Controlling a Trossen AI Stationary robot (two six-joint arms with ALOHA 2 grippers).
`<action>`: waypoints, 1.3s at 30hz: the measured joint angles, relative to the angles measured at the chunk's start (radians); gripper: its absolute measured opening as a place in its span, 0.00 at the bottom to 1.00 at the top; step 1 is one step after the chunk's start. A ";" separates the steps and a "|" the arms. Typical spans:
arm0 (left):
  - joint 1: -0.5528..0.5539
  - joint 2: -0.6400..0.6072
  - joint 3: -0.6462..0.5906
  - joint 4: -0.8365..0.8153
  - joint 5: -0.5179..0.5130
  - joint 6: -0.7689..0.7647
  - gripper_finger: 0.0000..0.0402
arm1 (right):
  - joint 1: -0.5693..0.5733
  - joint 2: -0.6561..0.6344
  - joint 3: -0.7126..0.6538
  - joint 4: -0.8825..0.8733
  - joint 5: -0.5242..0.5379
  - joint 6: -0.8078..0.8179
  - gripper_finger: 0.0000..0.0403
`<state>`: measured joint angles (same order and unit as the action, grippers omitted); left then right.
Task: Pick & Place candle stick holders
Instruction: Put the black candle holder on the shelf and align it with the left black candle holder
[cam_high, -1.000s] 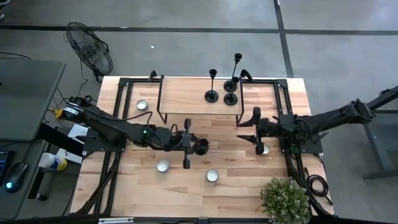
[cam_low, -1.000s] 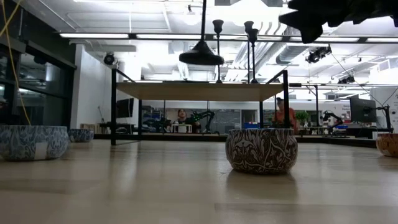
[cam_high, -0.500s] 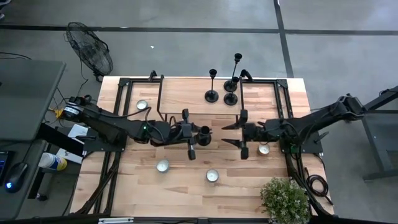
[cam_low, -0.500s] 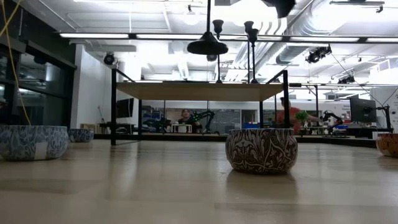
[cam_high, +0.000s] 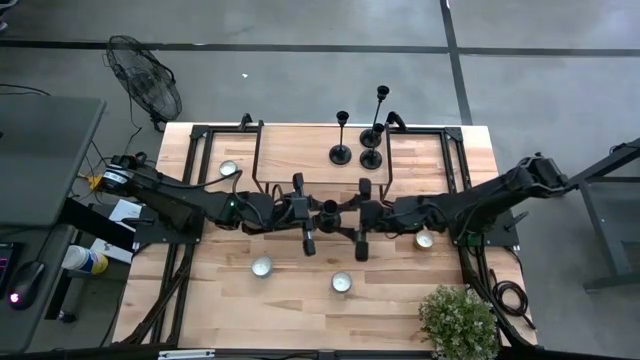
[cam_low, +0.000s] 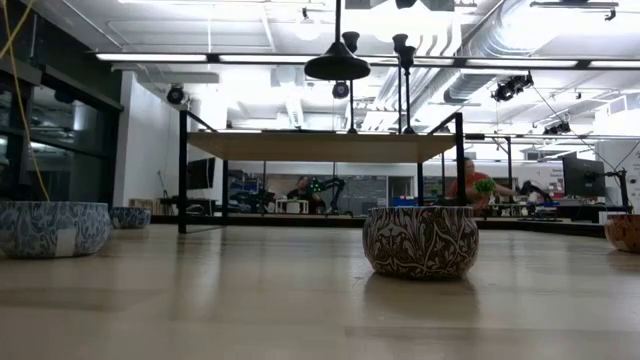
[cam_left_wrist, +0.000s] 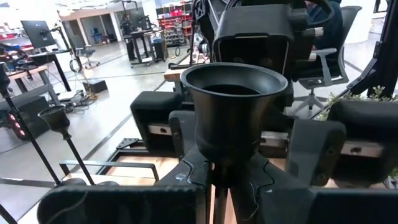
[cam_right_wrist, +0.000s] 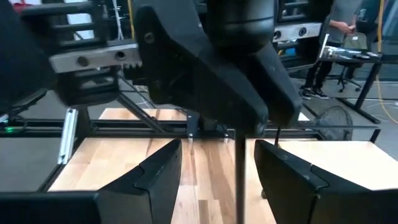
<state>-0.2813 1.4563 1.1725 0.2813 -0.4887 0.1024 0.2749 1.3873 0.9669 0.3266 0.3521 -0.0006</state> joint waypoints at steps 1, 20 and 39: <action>0.000 0.000 0.000 0.000 0.003 -0.001 0.06 | 0.000 0.007 0.008 0.000 0.007 0.000 0.48; 0.000 0.000 0.000 0.000 0.008 -0.005 0.06 | 0.000 0.013 0.018 -0.013 0.021 0.075 0.13; 0.000 0.000 0.000 -0.001 0.020 0.003 0.16 | 0.001 0.012 0.018 -0.016 0.030 0.089 0.01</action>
<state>-0.2813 1.4563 1.1725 0.2805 -0.4686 0.1051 0.2759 1.3991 0.9848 0.3107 0.3820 0.0885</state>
